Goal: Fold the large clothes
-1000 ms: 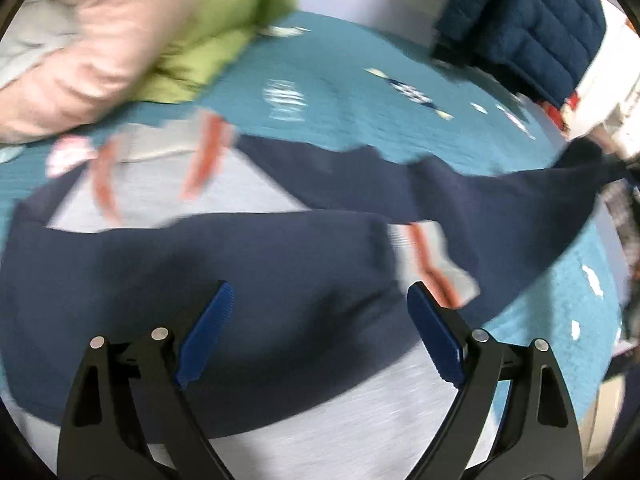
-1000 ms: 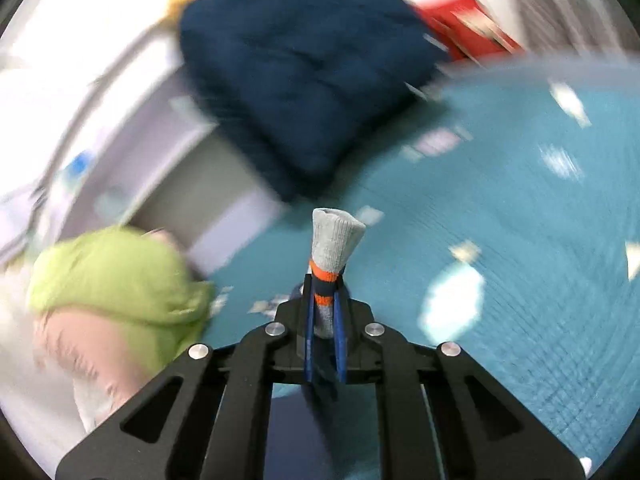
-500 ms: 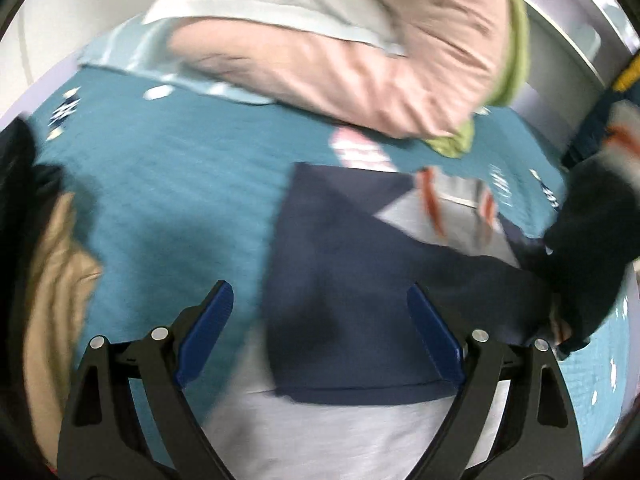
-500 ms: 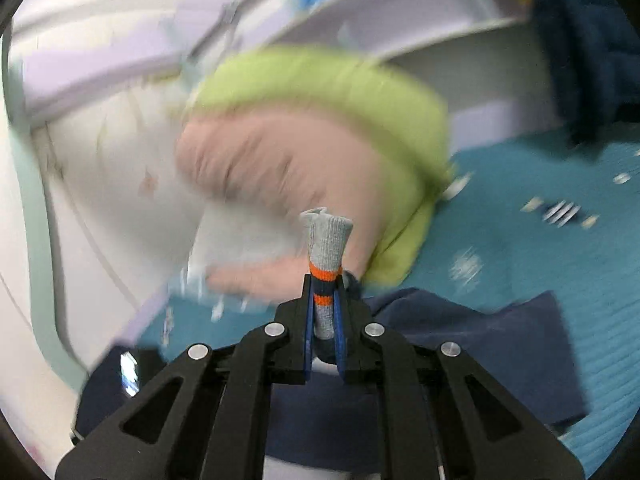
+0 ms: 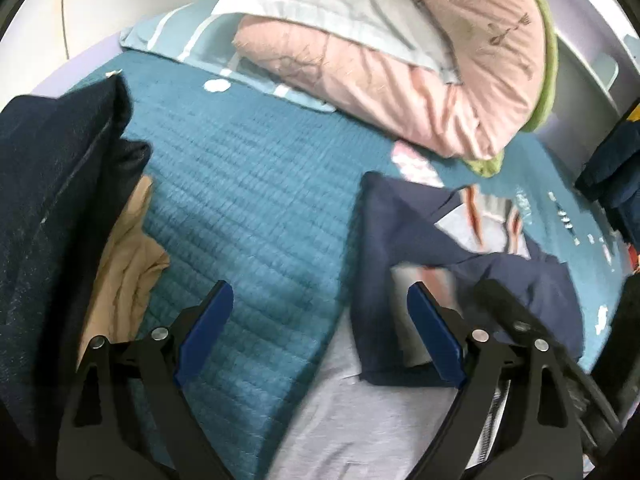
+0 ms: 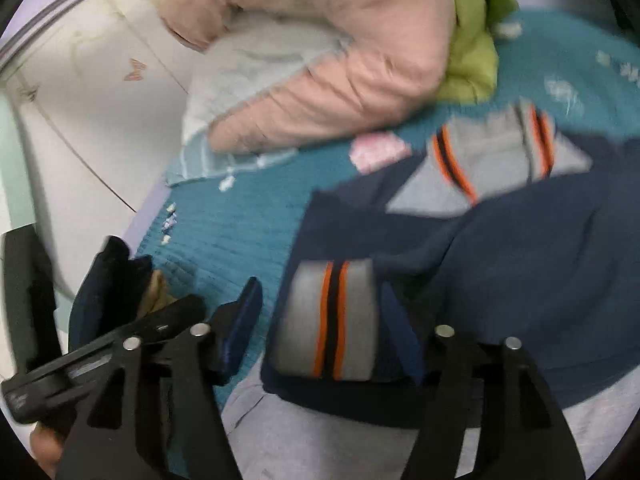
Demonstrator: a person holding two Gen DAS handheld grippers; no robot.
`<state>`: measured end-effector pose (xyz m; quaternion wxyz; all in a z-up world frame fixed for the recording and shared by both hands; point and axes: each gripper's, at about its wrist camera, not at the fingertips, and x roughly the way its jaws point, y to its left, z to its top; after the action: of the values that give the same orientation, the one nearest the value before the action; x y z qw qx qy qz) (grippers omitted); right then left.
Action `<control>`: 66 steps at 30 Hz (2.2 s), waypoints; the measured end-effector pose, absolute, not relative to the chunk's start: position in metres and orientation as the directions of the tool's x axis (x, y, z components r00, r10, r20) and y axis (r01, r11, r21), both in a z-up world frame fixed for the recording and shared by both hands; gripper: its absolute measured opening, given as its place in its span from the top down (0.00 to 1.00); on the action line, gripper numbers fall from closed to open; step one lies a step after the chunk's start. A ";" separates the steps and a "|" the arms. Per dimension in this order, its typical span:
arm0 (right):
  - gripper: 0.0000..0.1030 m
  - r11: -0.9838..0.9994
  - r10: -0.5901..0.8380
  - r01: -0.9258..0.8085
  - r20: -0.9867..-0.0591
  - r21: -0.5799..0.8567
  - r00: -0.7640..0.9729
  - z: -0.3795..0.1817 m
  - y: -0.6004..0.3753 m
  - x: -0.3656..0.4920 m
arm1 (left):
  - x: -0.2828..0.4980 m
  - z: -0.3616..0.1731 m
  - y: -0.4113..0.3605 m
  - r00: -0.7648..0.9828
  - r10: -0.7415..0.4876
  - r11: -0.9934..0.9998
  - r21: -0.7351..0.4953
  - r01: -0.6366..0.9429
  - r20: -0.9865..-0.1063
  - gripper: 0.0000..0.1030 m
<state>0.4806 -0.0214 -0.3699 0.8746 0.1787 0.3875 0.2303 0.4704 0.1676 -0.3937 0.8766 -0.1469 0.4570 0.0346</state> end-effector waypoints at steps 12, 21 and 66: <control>0.76 0.857 0.330 0.130 -0.726 0.498 0.604 -0.406 -0.244 0.486 | 0.490 -0.426 0.047 0.463 -0.264 0.961 -0.273 0.050 -0.846 0.14; 0.98 0.829 0.354 0.212 -0.779 0.518 0.518 -0.454 -0.284 0.490 | 0.515 -0.462 0.036 0.386 -0.192 0.981 -0.192 0.039 -0.902 0.11; 0.92 0.885 0.357 0.060 -0.757 0.461 0.547 -0.425 -0.292 0.607 | 0.639 -0.439 0.094 0.357 -0.150 0.989 -0.136 0.063 -0.922 0.87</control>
<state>0.6065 -0.2920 -0.4248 0.8508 0.2231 0.4676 0.0874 0.6389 0.0940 -0.4389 0.8229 -0.0387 0.5632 -0.0646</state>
